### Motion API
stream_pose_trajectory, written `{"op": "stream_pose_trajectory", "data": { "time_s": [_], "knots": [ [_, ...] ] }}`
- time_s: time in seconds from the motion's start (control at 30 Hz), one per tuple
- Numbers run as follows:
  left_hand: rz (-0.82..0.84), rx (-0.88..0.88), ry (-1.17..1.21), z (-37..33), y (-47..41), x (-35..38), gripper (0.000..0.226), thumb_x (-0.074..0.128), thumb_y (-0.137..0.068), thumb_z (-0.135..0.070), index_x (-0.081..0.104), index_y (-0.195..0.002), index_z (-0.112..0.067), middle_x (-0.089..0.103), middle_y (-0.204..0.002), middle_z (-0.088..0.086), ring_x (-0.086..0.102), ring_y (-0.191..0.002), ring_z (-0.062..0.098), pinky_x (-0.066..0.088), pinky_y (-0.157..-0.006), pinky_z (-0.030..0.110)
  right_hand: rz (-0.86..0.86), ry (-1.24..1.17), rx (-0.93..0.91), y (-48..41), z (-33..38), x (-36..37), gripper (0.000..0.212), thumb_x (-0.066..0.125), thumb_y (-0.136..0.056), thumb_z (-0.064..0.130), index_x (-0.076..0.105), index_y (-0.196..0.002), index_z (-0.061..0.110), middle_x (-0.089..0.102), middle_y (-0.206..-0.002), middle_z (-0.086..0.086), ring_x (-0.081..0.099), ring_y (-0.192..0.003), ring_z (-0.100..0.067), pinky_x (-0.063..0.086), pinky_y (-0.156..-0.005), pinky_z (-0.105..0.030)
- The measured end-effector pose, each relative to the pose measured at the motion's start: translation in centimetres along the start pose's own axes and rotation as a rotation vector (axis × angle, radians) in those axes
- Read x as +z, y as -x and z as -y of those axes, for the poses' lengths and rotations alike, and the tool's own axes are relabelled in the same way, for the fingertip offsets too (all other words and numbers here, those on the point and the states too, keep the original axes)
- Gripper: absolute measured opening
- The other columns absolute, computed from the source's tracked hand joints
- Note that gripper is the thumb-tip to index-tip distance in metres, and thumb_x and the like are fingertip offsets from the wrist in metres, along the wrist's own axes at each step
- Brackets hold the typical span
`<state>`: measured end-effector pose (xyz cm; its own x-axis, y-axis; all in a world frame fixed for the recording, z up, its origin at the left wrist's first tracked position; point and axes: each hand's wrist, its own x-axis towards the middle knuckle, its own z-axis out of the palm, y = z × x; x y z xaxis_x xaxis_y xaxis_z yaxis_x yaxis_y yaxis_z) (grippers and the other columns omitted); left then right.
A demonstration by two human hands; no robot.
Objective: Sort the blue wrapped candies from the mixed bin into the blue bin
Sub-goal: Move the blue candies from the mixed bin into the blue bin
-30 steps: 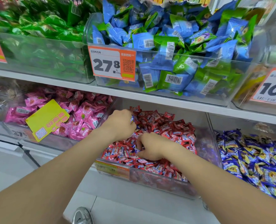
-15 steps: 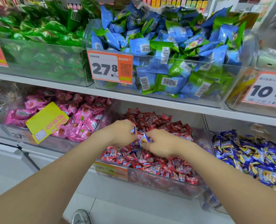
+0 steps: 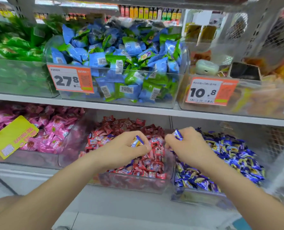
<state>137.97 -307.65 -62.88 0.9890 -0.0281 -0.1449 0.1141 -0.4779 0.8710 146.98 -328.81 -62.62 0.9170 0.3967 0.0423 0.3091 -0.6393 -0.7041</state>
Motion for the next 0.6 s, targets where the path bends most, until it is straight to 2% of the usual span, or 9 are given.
{"op": "stream_pose_trajectory", "data": {
  "time_s": [0.07, 0.1, 0.17, 0.23, 0.3, 0.37, 0.43, 0.53, 0.6],
  "knots": [
    [0.033, -0.012, 0.084, -1.8, 0.1, 1.8, 0.015, 0.068, -0.099, -0.04, 0.068, -0.094, -0.025, 0.064, -0.083, 0.012, 0.054, -0.072, 0.021, 0.039, -0.061, 0.032, -0.089, 0.036, 0.028, 0.2, -2.2, -2.1, 0.04, 0.06, -0.086, 0.034, 0.048, -0.064, 0.003, 0.041, -0.051, -0.001, 0.033, -0.051, -0.022, 0.032, -0.053, -0.033],
    [0.047, -0.016, 0.157, -2.8, -0.1, 2.9, 0.013, 0.068, -0.1, -0.032, 0.069, -0.092, -0.022, 0.065, -0.081, 0.007, 0.056, -0.073, 0.02, 0.039, -0.057, 0.028, -0.127, 0.1, 0.012, 0.0, -3.7, -3.0, 0.034, 0.06, -0.087, 0.033, 0.053, -0.067, 0.006, 0.051, -0.052, 0.001, 0.042, -0.051, -0.023, 0.039, -0.054, -0.034],
    [0.078, -0.004, 0.244, -5.2, -1.0, 5.4, 0.009, 0.068, -0.1, -0.022, 0.07, -0.091, -0.019, 0.067, -0.078, 0.003, 0.058, -0.066, 0.018, 0.039, -0.05, 0.022, -0.14, 0.324, -0.023, -0.4, -7.1, -4.2, 0.019, 0.058, -0.092, 0.029, 0.071, -0.099, 0.017, 0.072, -0.085, -0.006, 0.066, -0.081, -0.026, 0.054, -0.074, -0.039],
    [0.063, 0.05, 0.132, -7.3, -2.8, 8.0, 0.007, 0.069, -0.098, -0.02, 0.07, -0.095, -0.014, 0.064, -0.071, 0.003, 0.054, -0.051, 0.01, 0.037, -0.045, 0.019, -0.041, 0.593, -0.003, -0.7, -10.5, -4.8, 0.043, 0.048, -0.099, 0.039, 0.057, -0.139, 0.026, 0.061, -0.126, -0.01, 0.056, -0.119, -0.034, 0.05, -0.098, -0.045],
    [-0.024, 0.135, -0.051, -8.6, -5.5, 10.5, 0.007, 0.072, -0.095, -0.022, 0.07, -0.094, -0.016, 0.066, -0.073, 0.001, 0.052, -0.046, 0.009, 0.038, -0.043, 0.018, 0.083, 0.705, 0.02, -0.7, -13.1, -5.2, 0.058, 0.028, -0.102, 0.062, 0.043, -0.151, 0.037, 0.044, -0.152, -0.005, 0.036, -0.143, -0.034, 0.035, -0.115, -0.052],
    [-0.144, 0.191, -0.232, -9.1, -8.5, 13.0, 0.007, 0.073, -0.091, -0.026, 0.067, -0.094, -0.023, 0.066, -0.084, -0.004, 0.061, -0.069, 0.011, 0.04, -0.056, 0.022, 0.208, 0.674, 0.001, -0.3, -14.7, -5.9, 0.074, 0.012, -0.096, 0.079, 0.032, -0.157, 0.042, 0.027, -0.168, -0.003, 0.02, -0.156, -0.034, 0.022, -0.124, -0.056],
    [-0.17, 0.187, -0.355, -8.2, -11.1, 14.9, 0.023, 0.072, -0.09, -0.028, 0.061, -0.109, -0.023, 0.057, -0.096, -0.003, 0.056, -0.104, 0.021, 0.036, -0.075, 0.029, 0.181, 0.704, -0.023, -0.4, -15.7, -6.5, 0.086, -0.001, -0.088, 0.085, 0.028, -0.159, 0.044, 0.03, -0.167, -0.006, 0.026, -0.154, -0.035, 0.026, -0.124, -0.053],
    [-0.009, 0.097, -0.459, -6.1, -13.5, 17.5, 0.055, 0.068, -0.094, -0.033, 0.044, -0.142, -0.023, 0.046, -0.13, 0.011, 0.051, -0.126, 0.033, 0.042, -0.101, 0.037, 0.065, 0.741, 0.055, -0.5, -17.7, -8.5, 0.056, 0.028, -0.103, 0.059, 0.034, -0.155, 0.039, 0.048, -0.15, -0.01, 0.047, -0.134, -0.039, 0.041, -0.112, -0.048],
    [0.091, 0.093, -0.532, -5.0, -14.1, 19.0, 0.067, 0.059, -0.1, -0.03, 0.026, -0.159, -0.023, 0.025, -0.159, 0.015, 0.03, -0.149, 0.04, 0.029, -0.122, 0.049, 0.041, 0.72, 0.109, -0.3, -18.4, -9.6, 0.047, 0.04, -0.105, 0.048, 0.043, -0.15, 0.033, 0.054, -0.139, -0.014, 0.053, -0.128, -0.041, 0.045, -0.107, -0.05]
  ]
}}
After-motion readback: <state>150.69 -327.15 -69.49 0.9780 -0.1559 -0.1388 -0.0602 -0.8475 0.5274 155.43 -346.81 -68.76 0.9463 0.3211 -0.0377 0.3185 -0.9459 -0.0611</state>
